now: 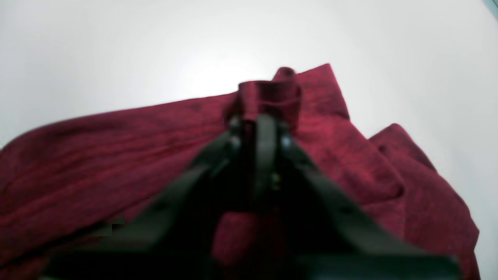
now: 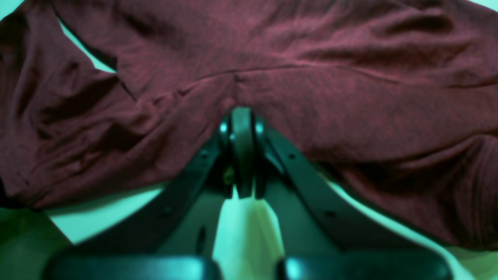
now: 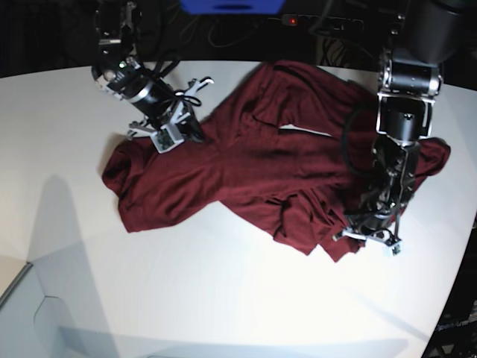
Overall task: Layout the t-shirt on the table in an organized manner, then fold the t-shirt properly
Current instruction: 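Release the left gripper and move it to grasp the shirt's bunched end, then drag the bunched fabric with the left gripper away from the right gripper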
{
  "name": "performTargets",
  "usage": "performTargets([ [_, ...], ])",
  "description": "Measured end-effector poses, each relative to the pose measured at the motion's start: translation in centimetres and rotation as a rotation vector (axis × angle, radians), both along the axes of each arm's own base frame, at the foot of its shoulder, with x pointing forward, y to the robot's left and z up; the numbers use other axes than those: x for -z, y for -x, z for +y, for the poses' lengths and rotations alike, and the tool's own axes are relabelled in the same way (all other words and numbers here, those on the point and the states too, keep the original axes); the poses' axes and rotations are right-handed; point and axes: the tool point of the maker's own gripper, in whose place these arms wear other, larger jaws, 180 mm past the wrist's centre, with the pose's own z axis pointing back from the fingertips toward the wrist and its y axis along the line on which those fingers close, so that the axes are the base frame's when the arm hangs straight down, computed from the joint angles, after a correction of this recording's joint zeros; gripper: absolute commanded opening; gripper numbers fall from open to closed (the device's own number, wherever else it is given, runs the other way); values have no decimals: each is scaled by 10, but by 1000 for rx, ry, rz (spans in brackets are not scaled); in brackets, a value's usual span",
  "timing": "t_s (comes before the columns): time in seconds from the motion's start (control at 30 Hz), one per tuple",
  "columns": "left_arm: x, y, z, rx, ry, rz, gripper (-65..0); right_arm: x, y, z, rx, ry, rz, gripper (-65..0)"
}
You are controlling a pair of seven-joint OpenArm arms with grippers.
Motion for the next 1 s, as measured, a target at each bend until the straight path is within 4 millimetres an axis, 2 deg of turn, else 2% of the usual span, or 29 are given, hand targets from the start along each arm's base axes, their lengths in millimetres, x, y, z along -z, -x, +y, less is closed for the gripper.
performTargets([
  [0.13,0,2,9,-5,-10,8,-650,-1,-1,0,0,-1,-4,-650],
  [0.27,-8,4,37,-36,-40,1,-650,-2,-3,0,0,1,-7,-650],
  [0.37,-29,12,65,-109,-27,-83,-650,-2,-4,-4,-4,12,-10,-650],
  [0.53,-56,53,106,-234,-13,-190,-650,-1,-4,-8,-5,28,-9,-650],
  [0.6,-71,66,114,-248,-28,-239,-650,-4,-9,-7,-5,24,-21,-650],
  [0.67,-78,79,121,-258,-45,-266,-650,-7,-12,-4,-8,18,-32,-650],
  [0.73,-65,95,127,-276,-57,-229,-650,-7,-12,-4,-9,15,-35,-650],
  [0.87,-22,128,130,-295,-50,-110,-650,-5,-10,-4,-10,19,-25,-650],
  [0.93,-3,138,133,-311,-38,-59,-650,-8,-14,-3,-11,19,-36,-650],
  [1.0,6,143,134,-320,-32,-36,-648,-13,-21,-3,-10,19,-54,-650],
])
